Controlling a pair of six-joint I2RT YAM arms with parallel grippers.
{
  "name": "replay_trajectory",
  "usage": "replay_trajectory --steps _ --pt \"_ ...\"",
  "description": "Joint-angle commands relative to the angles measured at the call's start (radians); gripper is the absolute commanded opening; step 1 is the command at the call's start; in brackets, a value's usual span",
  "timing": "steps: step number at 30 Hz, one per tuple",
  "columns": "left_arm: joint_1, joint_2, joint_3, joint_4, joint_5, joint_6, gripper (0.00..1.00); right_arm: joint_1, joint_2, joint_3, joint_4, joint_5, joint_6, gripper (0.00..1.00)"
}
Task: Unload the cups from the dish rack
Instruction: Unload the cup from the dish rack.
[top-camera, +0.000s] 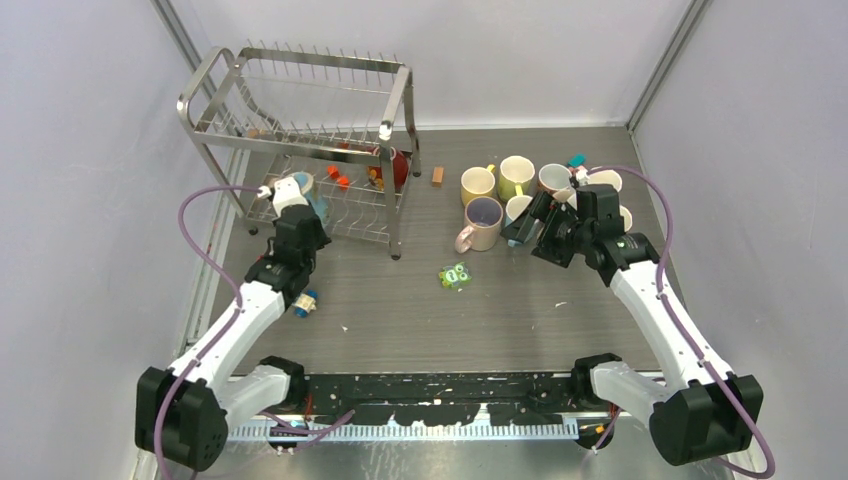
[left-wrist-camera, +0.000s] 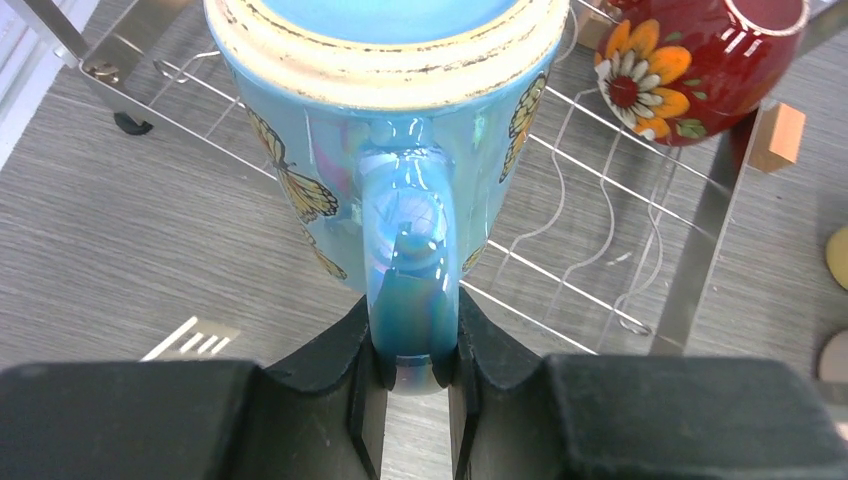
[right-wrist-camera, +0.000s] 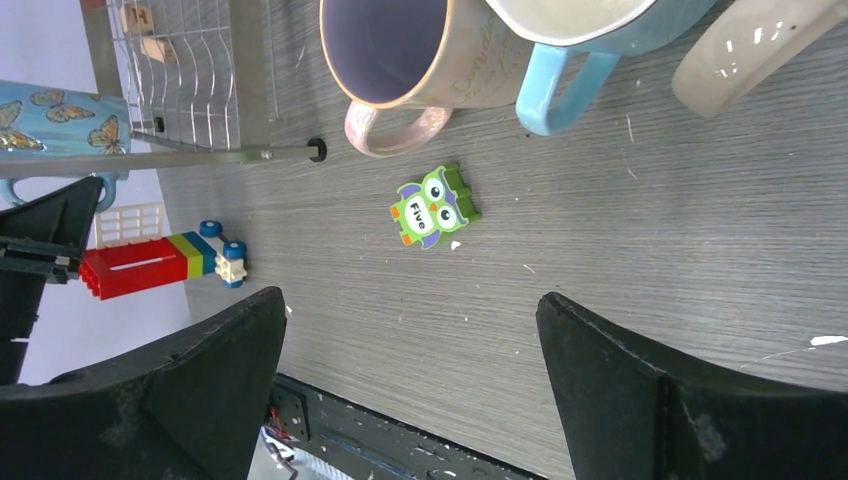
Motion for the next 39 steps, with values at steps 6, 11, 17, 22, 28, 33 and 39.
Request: replay_trajectory --steps 6,11,17,22,28,33,39 --pt "-0.103 -0.142 0.002 -0.028 -0.067 -0.077 0.0 0.068 -0.024 -0.018 0.102 -0.01 0.078 1.0" --pt "-0.16 -0.194 0.006 -0.115 -0.079 -0.14 0.0 0.136 -0.042 -0.044 0.151 0.016 0.131 1.0" --pt "-0.216 -0.229 0.025 -0.224 -0.046 -0.242 0.0 0.222 -0.065 -0.097 0.239 0.05 0.218 1.0" --pt "-0.29 -0.284 0.018 -0.29 -0.038 -0.346 0.0 0.34 -0.076 -0.137 0.319 0.125 0.301 1.0" --pt "-0.402 -0.344 -0.012 -0.337 -0.037 -0.524 0.0 0.51 -0.073 -0.191 0.422 0.242 0.395 1.0" --pt "-0.459 -0.384 -0.037 -0.341 -0.012 -0.656 0.0 0.638 -0.04 -0.23 0.505 0.32 0.467 1.0" --pt "-0.497 -0.42 -0.111 -0.265 0.053 -0.838 0.0 0.756 0.032 -0.239 0.588 0.408 0.522 0.99"
